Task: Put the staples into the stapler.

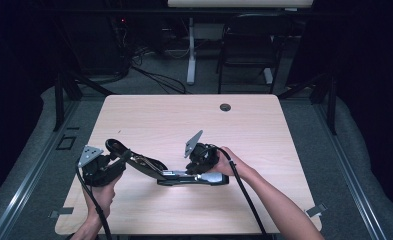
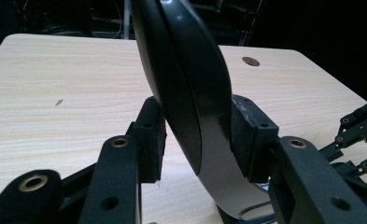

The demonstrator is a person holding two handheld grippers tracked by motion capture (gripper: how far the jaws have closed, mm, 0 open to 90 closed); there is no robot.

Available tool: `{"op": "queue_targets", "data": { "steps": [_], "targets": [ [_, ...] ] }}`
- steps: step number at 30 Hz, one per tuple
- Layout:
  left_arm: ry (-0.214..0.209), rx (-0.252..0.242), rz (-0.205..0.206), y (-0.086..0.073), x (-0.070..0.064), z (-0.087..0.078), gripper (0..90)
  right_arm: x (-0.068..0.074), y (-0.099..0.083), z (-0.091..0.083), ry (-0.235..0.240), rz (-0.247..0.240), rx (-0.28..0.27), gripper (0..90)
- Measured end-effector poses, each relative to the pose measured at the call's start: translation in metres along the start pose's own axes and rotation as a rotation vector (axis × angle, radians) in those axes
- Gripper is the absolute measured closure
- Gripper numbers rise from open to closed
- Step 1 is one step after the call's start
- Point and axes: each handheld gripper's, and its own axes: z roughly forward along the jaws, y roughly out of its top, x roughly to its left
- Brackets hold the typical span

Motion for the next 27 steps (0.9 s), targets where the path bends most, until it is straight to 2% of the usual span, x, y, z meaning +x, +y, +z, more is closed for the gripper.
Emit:
{"op": "queue_targets", "data": {
  "steps": [15, 27],
  "targets": [
    [0.0, 0.0, -0.001, 0.0, 0.0, 0.0, 58.9, 0.0, -0.002, -0.001, 0.009, 0.009, 0.017, 74.1],
    [0.0, 0.001, -0.001, 0.0, 0.0, 0.0, 59.0, 0.0, -0.003, -0.009, 0.003, 0.028, -0.002, 73.3]
  ]
}}
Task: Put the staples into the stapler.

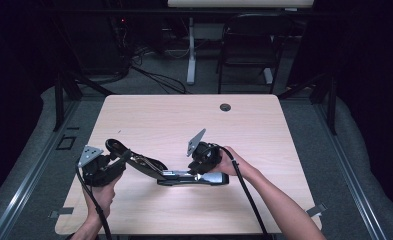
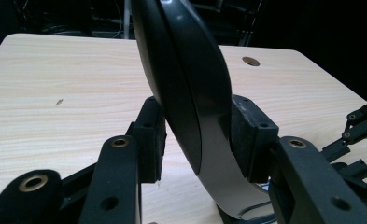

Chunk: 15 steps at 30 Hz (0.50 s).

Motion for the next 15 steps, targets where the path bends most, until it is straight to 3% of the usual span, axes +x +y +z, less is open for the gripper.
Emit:
{"op": "queue_targets", "data": {
  "steps": [15],
  "targets": [
    [0.0, 0.001, -0.001, 0.0, 0.0, 0.0, 59.0, 0.006, -0.001, -0.023, -0.104, 0.068, -0.029, 87.5]
  ]
}}
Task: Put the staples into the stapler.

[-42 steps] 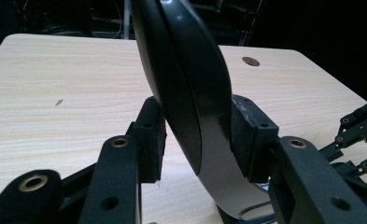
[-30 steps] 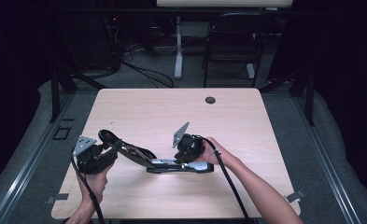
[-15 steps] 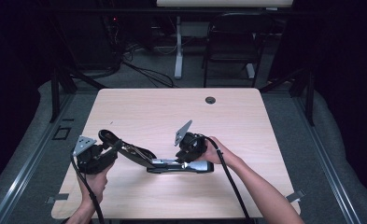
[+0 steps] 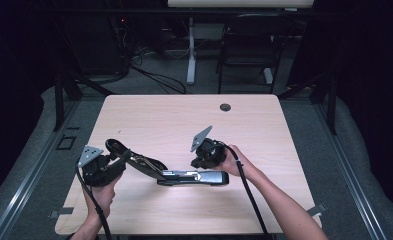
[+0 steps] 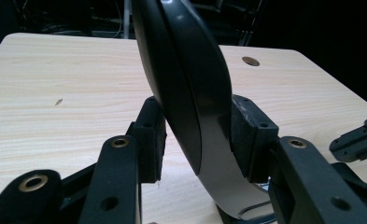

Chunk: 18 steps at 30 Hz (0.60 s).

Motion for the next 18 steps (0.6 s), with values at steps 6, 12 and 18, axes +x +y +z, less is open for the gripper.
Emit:
{"op": "queue_targets", "data": {
  "steps": [6, 12, 18],
  "targets": [
    [0.0, 0.0, 0.0, 0.0, 0.0, 0.0, 59.0, 0.0, -0.006, -0.011, -0.042, 0.044, -0.006, 90.0],
    [0.0, 0.001, 0.0, 0.0, 0.0, 0.0, 59.0, 0.004, -0.016, -0.019, -0.079, 0.086, 0.009, 90.0],
    [0.001, 0.0, -0.006, 0.0, 0.0, 0.0, 59.2, 0.006, -0.034, -0.023, -0.106, 0.135, 0.025, 90.0]
  ]
}}
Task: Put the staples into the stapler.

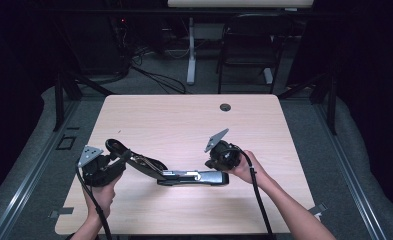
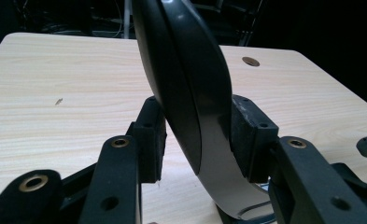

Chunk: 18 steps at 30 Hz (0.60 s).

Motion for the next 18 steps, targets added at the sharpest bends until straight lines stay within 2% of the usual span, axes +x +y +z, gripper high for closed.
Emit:
{"op": "queue_targets", "data": {
  "steps": [3, 4, 5, 9, 12, 16, 18],
  "targets": [
    [0.0, -0.001, 0.001, 0.0, 0.0, 0.0, 59.1, -0.002, -0.013, 0.001, -0.011, 0.043, 0.021, 90.0],
    [0.0, -0.002, 0.001, 0.0, 0.0, 0.0, 59.1, 0.0, -0.019, 0.008, -0.057, 0.071, -0.052, 90.0],
    [0.0, -0.002, 0.002, 0.0, 0.0, 0.0, 59.1, -0.003, -0.022, 0.004, -0.02, 0.073, 0.025, 90.0],
    [0.0, -0.002, 0.003, 0.0, 0.0, 0.0, 59.1, -0.006, -0.034, 0.006, -0.009, 0.108, 0.04, 90.0],
    [0.0, -0.004, 0.001, 0.0, 0.0, 0.0, 59.0, -0.005, -0.035, 0.01, -0.012, 0.125, 0.038, 90.0],
    [-0.001, -0.001, 0.004, 0.0, 0.0, 0.0, 58.9, -0.004, -0.033, 0.019, 0.0, 0.122, 0.049, 90.0],
    [-0.003, -0.004, 0.003, -0.001, 0.0, 0.001, 58.7, -0.003, -0.033, 0.022, -0.002, 0.112, 0.072, 90.0]
  ]
}}
